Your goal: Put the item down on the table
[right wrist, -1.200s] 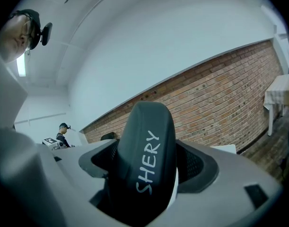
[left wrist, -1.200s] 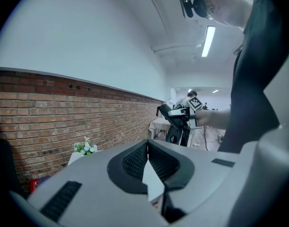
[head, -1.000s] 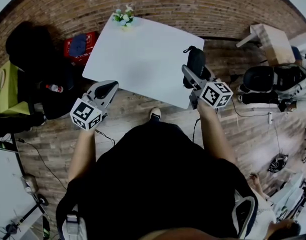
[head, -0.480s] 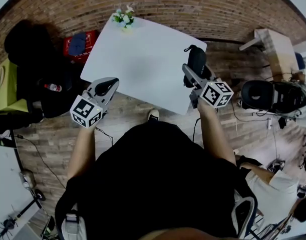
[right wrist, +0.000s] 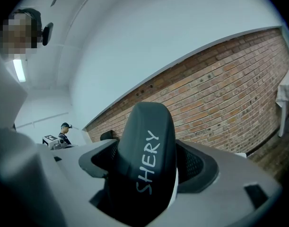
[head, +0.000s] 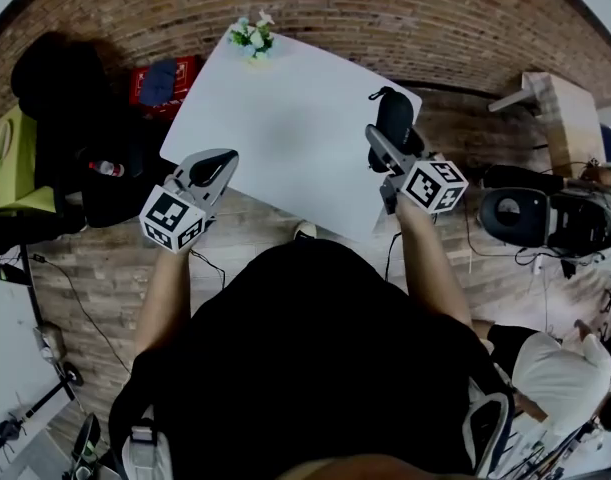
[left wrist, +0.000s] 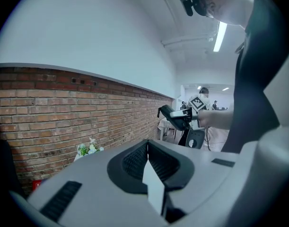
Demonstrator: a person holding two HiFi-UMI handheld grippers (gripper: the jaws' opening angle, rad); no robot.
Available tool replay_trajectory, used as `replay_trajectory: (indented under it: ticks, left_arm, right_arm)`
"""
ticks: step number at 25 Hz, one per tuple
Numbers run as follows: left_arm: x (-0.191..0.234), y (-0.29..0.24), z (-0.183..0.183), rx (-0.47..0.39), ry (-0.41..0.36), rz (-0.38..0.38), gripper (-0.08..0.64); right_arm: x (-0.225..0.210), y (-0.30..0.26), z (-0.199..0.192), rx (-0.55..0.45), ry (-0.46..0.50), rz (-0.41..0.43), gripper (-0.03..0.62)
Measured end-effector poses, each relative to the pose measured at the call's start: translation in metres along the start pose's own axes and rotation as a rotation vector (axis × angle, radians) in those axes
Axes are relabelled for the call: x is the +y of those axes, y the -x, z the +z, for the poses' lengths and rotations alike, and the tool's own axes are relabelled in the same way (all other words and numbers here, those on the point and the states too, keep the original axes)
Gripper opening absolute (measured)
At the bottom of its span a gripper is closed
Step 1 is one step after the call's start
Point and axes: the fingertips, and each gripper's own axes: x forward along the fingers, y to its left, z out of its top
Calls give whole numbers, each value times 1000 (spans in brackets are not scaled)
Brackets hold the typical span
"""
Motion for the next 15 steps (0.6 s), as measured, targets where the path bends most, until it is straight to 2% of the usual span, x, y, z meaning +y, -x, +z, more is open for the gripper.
replay_trajectory:
  ticks: [6, 15]
  left_arm:
    - [11, -20, 5, 4, 4, 14, 11]
    - [4, -38, 8, 7, 5, 7, 11]
  right_arm:
    - [-14, -17, 8, 15, 0, 28, 388]
    - [-32, -23, 6, 33, -3, 42, 388]
